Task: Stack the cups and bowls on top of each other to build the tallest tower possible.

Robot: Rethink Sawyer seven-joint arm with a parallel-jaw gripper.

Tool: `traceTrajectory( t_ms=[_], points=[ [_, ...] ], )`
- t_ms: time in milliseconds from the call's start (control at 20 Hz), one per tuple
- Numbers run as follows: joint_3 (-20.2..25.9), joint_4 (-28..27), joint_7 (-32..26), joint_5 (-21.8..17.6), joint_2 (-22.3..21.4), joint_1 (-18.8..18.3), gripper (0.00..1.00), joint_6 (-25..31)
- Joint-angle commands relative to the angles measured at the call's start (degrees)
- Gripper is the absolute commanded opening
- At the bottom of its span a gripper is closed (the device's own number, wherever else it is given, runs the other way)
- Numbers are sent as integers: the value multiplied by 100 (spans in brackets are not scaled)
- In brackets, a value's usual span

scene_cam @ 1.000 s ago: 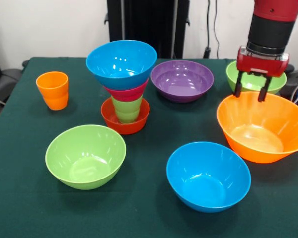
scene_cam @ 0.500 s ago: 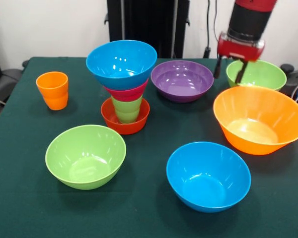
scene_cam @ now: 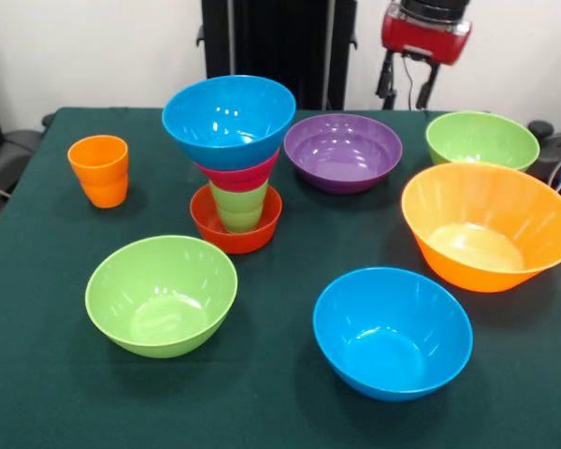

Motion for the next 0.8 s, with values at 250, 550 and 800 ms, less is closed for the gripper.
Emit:
traceTrajectory(
  t_ms=[250,550,800],
  points=[
    [740,299,619,-92,813,-46,100,-774],
    [641,120,842,-5,1376,204,100,-1325],
    [660,193,1047,66,1869,361,100,-1974]
  ],
)
